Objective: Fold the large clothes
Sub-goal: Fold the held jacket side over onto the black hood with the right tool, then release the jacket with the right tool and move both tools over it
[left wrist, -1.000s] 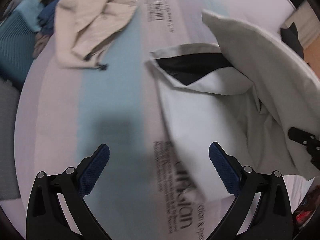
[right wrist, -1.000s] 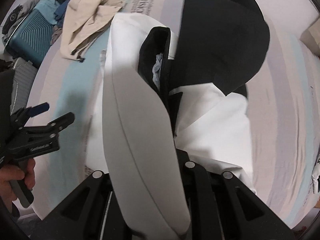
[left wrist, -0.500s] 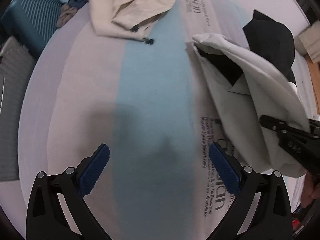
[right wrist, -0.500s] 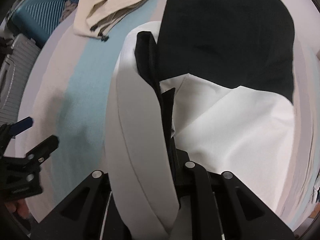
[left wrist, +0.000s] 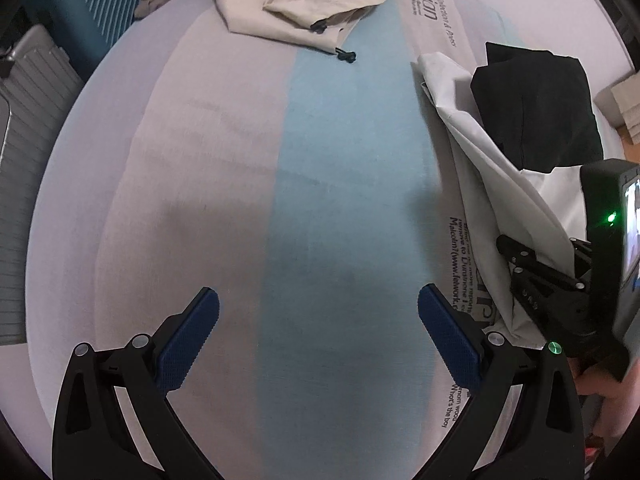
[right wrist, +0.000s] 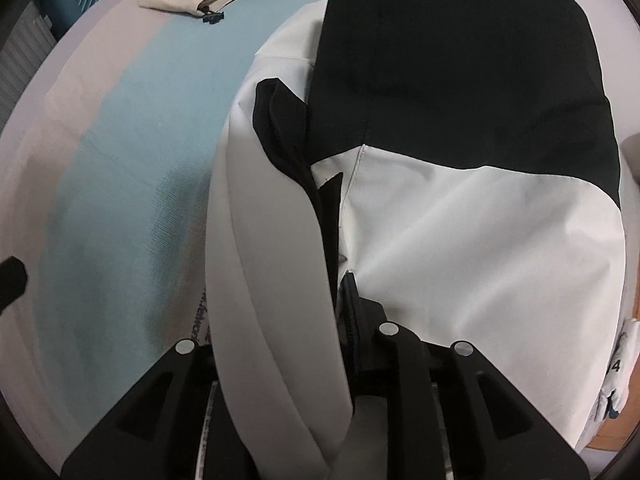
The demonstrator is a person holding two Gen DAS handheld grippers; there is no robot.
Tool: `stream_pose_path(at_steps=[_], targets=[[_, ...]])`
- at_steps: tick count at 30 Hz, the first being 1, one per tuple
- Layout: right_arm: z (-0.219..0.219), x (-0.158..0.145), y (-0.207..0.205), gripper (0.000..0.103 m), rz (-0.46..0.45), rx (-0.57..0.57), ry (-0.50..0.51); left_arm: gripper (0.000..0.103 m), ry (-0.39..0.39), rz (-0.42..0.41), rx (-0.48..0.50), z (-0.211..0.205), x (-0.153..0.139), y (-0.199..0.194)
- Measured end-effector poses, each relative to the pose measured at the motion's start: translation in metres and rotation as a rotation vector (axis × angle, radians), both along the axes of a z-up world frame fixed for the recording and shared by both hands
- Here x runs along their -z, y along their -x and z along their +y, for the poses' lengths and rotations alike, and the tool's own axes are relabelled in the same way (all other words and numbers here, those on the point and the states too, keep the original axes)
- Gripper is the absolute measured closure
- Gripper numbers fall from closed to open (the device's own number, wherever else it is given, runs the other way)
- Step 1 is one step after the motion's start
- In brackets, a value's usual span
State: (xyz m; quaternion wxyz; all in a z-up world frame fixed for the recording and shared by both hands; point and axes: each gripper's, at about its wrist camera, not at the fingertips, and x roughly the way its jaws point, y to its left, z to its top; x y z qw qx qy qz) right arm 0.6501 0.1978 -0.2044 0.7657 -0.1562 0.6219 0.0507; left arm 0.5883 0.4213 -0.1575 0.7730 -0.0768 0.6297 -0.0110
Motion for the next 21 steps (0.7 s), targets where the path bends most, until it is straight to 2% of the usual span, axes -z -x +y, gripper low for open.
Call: stream_pose_path(at_steps=[6,13,17,21], targets=[[0.017,0.010,0.008,0.082,-0.047,-0.031,0.058,0.006,-0.018,-0.002,-0.001,0.009,0.006,0.008],[0.030,0.001,0.019,0.073,-0.081,-0.037,0.050,0.006,-0.047,-0.026,-0.002,0.014,0.000,0.021],[0.027,-0.007,0.038,0.052,-0.084,-0.053,0.008,0.006,-0.033,-0.036,-0.039,0.019,-0.009,0.033],[0.020,-0.013,0.047,0.042,-0.103,-0.067,-0.033,0.006,-0.042,-0.056,-0.051,0.017,-0.019,0.047]])
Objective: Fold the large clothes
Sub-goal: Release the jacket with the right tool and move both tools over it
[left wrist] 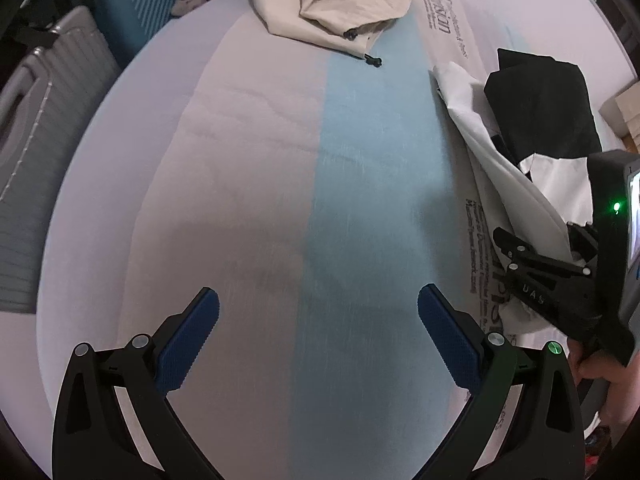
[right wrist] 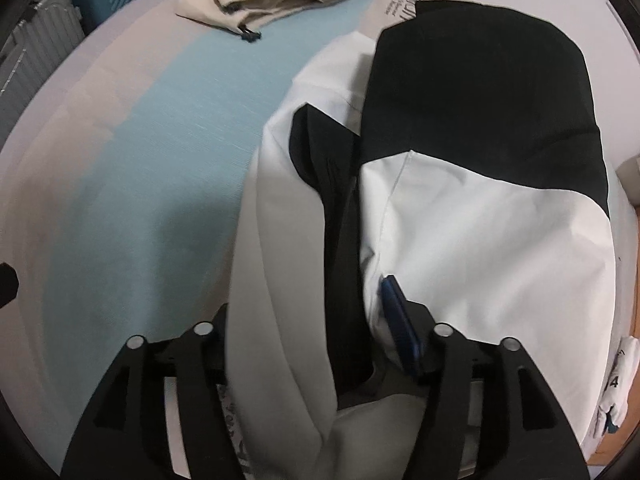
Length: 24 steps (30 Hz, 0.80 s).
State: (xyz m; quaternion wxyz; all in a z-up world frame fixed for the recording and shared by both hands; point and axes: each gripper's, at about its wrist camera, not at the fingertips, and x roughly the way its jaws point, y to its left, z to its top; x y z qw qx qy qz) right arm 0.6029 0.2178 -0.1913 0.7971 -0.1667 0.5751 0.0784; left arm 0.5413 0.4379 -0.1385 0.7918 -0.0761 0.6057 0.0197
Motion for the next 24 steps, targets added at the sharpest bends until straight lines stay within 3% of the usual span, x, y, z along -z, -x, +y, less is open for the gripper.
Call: stream_pose_path(at_steps=[7,11,20,24], targets=[[-0.003,-0.027,0.020,0.017,-0.006,-0.054,-0.082,0.006,0.026,0.007,-0.045,0.001,-0.005,0.017],[-0.009,-0.058,0.028,0.010,0.002,-0.072,-0.144,0.006,0.031,-0.001,-0.064,0.002,-0.018,0.019],[-0.065,-0.128,0.033,0.008,-0.009,-0.048,-0.262,0.006,0.077,-0.014,-0.007,-0.027,-0.049,0.009],[-0.107,-0.153,0.029,0.008,-0.052,-0.036,-0.257,0.006,0.156,-0.004,0.050,-0.055,-0.051,-0.008]])
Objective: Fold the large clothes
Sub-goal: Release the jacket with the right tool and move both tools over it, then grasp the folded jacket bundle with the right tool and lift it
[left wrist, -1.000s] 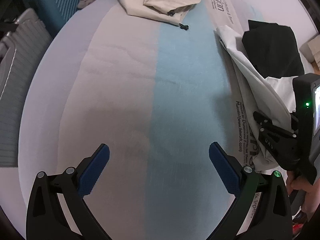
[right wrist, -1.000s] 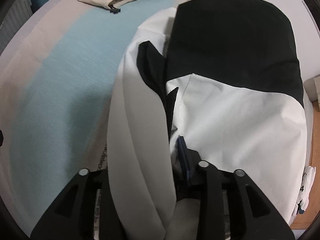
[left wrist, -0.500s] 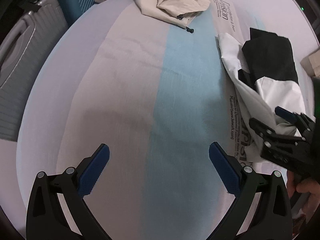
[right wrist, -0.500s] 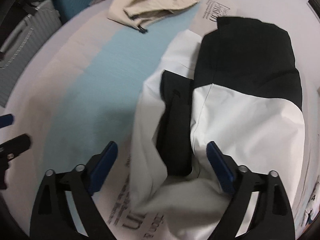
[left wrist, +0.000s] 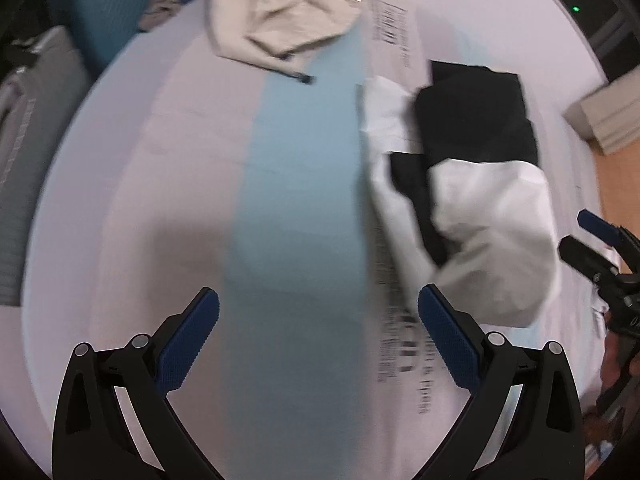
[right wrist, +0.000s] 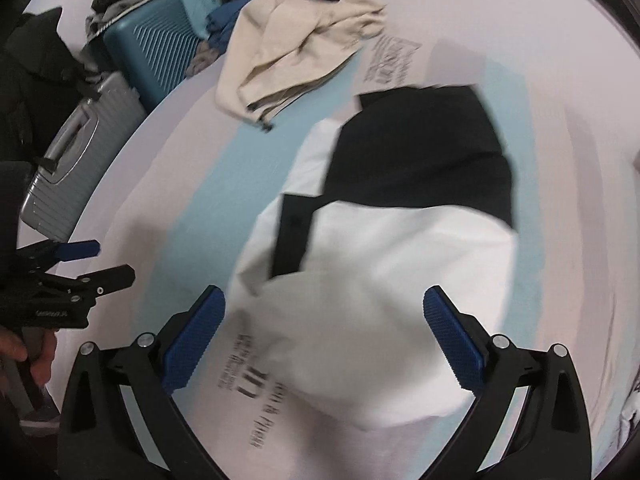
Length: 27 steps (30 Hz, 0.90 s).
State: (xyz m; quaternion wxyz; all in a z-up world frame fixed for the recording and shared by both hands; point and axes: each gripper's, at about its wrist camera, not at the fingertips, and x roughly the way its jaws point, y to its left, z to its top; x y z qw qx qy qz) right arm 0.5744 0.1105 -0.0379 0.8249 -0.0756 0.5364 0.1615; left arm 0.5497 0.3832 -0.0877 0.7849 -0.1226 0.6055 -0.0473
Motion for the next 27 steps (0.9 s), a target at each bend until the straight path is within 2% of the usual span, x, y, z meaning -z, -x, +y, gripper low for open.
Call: stream_pose_path(at_steps=[5,9,12,15,17,20,27], targets=[[-0.058,-0.005,-0.020,0.008,0.008,0.026,0.019,0.006,0.142,0.032,0.066,-0.031,0.017,-0.028],[-0.092,0.011,-0.037,0.008,0.042,0.036,0.018,0.006,0.169,0.048,0.102,-0.050,0.031,-0.048],[-0.112,0.030,-0.052,0.008,0.089,0.038,-0.023,0.006,0.194,0.078,0.117,-0.062,0.045,-0.066],[-0.136,0.051,-0.069,0.008,0.179,0.059,-0.202,0.006,0.239,0.109,0.112,-0.065,0.060,-0.084],[-0.147,0.063,-0.079,0.008,0.215,0.091,-0.257,0.006,0.263,0.125,0.105,-0.067,0.068,-0.094],[-0.159,0.079,-0.096,0.008,0.257,0.123,-0.295,0.006,0.264,0.148,0.116,-0.072,0.082,-0.110],[-0.160,0.114,-0.128,0.008,0.362,0.057,-0.350,0.006,0.289,0.183,0.140,-0.089,0.108,-0.140]])
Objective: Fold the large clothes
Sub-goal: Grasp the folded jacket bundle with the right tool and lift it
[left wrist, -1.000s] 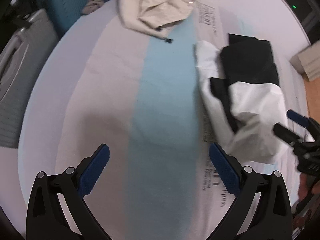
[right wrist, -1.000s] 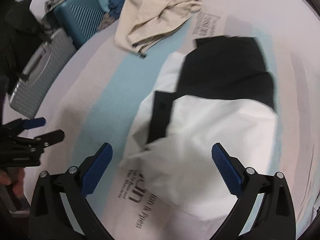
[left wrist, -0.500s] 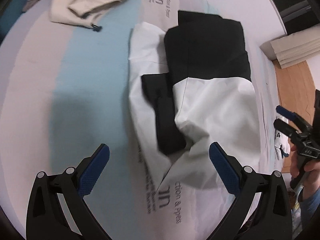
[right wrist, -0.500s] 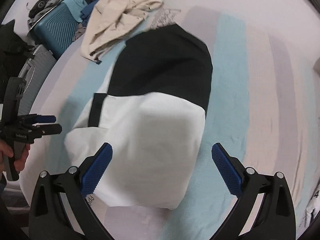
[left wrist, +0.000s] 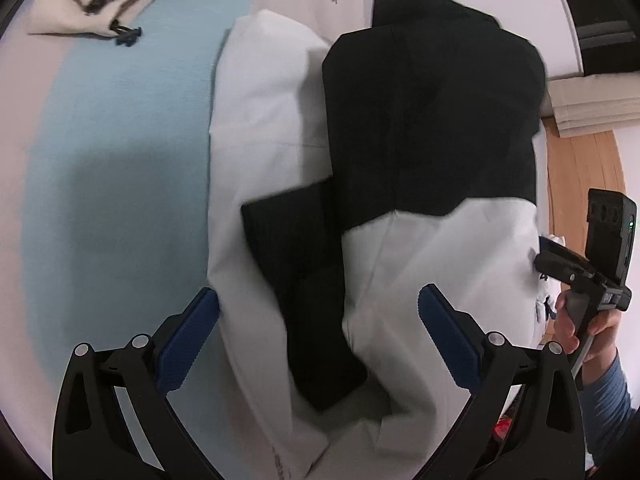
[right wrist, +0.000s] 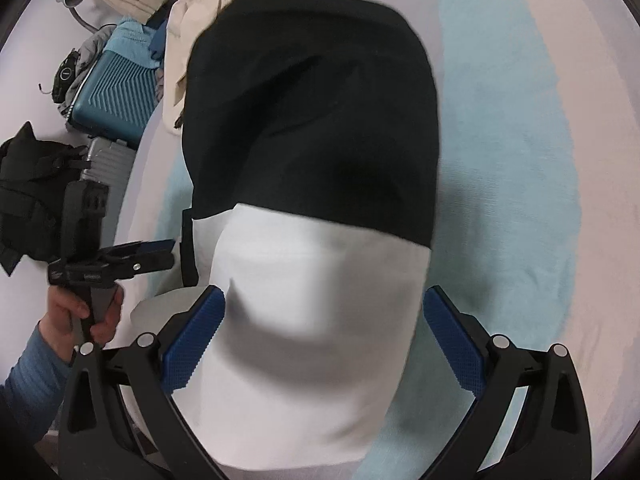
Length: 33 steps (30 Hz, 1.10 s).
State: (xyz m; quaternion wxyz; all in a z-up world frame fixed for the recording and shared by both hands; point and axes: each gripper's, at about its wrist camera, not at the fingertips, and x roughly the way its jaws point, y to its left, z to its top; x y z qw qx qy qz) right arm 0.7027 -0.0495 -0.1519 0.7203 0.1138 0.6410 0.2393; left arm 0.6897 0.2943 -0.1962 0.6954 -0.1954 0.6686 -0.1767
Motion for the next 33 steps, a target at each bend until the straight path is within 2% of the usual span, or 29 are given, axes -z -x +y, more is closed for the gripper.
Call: stream_pose_path(at_steps=[6,9,18,24,27,33], targets=[[-0.002,0.030,-0.018,0.006,0.079,-0.025,-0.069,0.006,-0.005,0.051,0.011,-0.008,0.027,-0.016],[-0.005,0.037,-0.023,0.006,0.099,-0.040,-0.090,0.006,0.008,0.078,-0.021,-0.004,0.038,-0.021],[-0.017,0.058,-0.031,0.006,0.144,-0.057,-0.137,0.006,0.029,0.059,0.001,-0.024,0.040,-0.018],[-0.018,0.065,-0.034,0.006,0.162,-0.029,-0.186,0.006,0.027,0.045,0.047,-0.054,0.038,-0.025],[-0.020,0.070,-0.033,0.006,0.176,-0.001,-0.220,0.006,0.000,0.045,0.069,-0.065,0.045,-0.028],[-0.018,0.058,-0.030,0.006,0.138,0.008,-0.236,0.006,0.021,0.032,0.072,-0.067,0.052,-0.033]])
